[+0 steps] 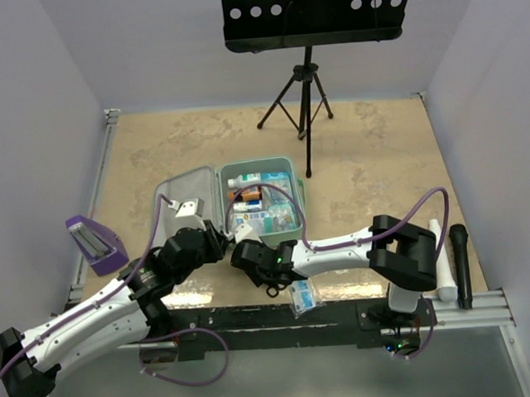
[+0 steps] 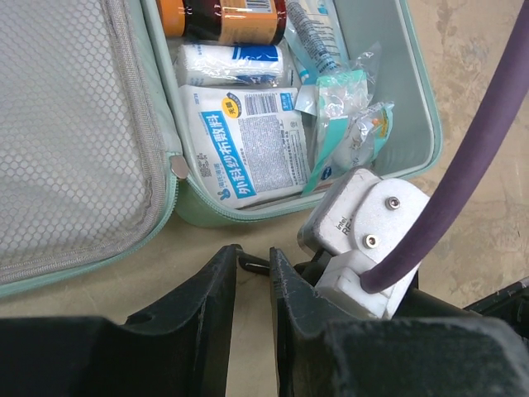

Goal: Organize the medicine kit

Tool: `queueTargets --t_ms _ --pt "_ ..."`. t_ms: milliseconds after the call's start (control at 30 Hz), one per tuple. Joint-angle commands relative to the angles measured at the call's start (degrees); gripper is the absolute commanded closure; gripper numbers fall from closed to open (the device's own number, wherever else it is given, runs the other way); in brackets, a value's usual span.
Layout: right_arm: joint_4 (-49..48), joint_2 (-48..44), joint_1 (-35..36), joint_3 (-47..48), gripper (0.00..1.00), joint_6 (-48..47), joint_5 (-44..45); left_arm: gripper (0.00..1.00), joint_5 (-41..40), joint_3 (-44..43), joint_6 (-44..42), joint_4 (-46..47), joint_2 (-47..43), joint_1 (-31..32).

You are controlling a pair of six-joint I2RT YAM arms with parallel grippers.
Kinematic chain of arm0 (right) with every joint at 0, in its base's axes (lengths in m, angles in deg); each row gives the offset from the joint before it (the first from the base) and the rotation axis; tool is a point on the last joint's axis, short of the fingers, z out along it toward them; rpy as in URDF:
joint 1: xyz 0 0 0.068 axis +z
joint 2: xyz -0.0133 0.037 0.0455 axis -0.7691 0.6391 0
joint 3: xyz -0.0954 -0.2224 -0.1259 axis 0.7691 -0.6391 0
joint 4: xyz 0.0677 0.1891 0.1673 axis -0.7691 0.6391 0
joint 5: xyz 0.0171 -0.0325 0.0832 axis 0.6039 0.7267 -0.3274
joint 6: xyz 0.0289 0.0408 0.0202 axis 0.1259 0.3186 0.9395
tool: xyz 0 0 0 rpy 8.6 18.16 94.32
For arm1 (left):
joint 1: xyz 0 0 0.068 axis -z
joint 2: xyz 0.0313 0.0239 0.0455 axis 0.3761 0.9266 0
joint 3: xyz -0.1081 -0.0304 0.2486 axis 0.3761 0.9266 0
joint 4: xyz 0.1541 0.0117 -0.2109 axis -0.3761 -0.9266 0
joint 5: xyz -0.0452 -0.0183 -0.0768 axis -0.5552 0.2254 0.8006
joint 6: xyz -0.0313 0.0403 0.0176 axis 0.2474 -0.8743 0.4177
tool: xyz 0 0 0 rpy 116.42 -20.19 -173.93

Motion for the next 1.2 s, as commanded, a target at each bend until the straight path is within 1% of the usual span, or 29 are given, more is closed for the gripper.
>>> queueTargets --t_ms 0,133,267,733,1167 --pt "1.4 1.2 0.1 -0.3 0.58 -0.7 -0.8 0.72 -0.8 -0.2 0.7 0.6 -1.2 0.0" --pt "-0.1 1.2 0.0 -1.5 0.6 -0.3 -2.9 0.72 -1.0 -0.5 0.7 0.2 -1.8 0.0" --pt "-0.5 1.3 0.0 -2.1 0.66 -0.1 -3.0 0.72 -1.0 -0.5 0.6 0.1 -1.7 0.0" --pt "2.6 -2.0 0.1 -0.3 0.82 0.4 -1.4 0.72 -1.2 -0.7 0.6 0.2 -1.5 0.0" --pt "5.6 -5.4 0.0 1.6 0.84 0.6 -1.4 0.72 -1.4 -0.9 0.4 0.5 -1.1 0.0"
